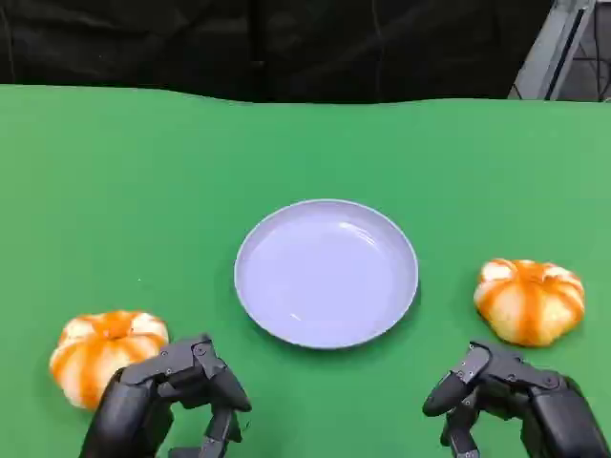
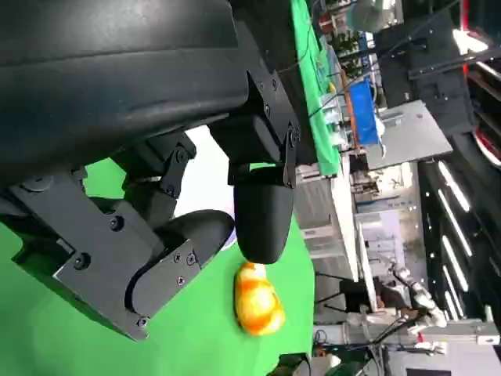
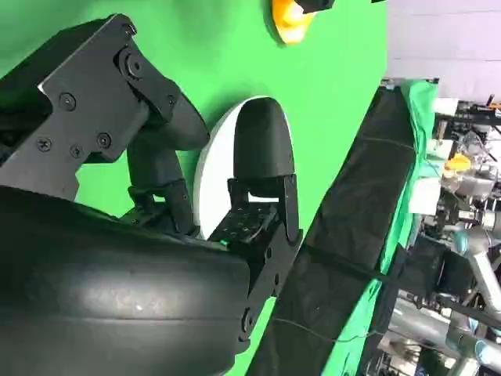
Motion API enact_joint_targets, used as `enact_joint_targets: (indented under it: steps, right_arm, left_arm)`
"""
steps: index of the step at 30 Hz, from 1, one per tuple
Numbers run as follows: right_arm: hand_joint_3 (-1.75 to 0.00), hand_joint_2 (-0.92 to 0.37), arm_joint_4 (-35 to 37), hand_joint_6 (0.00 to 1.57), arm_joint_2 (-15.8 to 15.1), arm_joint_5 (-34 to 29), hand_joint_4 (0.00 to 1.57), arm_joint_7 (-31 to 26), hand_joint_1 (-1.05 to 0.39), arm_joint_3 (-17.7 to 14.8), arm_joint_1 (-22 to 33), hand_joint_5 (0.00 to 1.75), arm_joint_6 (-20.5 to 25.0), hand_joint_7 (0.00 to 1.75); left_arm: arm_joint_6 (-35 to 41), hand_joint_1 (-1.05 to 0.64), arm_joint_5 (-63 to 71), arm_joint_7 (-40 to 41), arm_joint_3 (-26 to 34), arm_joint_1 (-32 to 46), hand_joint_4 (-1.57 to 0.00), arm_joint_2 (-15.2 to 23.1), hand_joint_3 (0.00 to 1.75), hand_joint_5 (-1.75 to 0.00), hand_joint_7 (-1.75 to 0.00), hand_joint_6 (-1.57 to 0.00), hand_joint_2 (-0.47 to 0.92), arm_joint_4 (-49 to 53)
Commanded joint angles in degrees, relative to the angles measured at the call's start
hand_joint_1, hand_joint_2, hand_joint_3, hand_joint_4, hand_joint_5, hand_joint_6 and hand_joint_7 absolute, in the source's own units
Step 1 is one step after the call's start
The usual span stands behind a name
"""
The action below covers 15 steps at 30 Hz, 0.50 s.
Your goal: Grasp the bread from the table and place it into the plate.
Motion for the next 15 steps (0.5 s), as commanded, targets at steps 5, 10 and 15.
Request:
enact_joint_targets:
  steps: [5,10,15]
  right_arm:
    - [-1.42,-0.28,0.23,0.85,-0.01,0.63,0.79,-0.22,0.03,-0.17,0.18,1.55,-0.28,1.29]
    - [-1.43,-0.27,0.44,0.84,-0.17,0.37,0.79,-0.20,0.04,-0.15,0.06,1.55,-0.38,1.29]
    - [-1.44,-0.26,0.44,0.84,-0.12,0.09,0.79,-0.34,0.04,-0.03,-0.04,1.55,-0.44,1.28]
  left_arm:
    - [-0.37,-0.12,0.08,-0.02,0.47,-0.13,-0.91,0.70,1.41,-1.56,-1.39,-0.85,0.35,0.27]
    - [0.05,-0.12,-0.55,-0.33,0.44,-0.14,-0.90,0.70,1.40,-1.57,-1.39,-0.84,0.36,0.14]
    - [-0.93,-0.12,-0.42,0.18,1.00,-0.62,-0.87,0.46,1.40,-1.59,-1.40,-0.83,0.35,1.08]
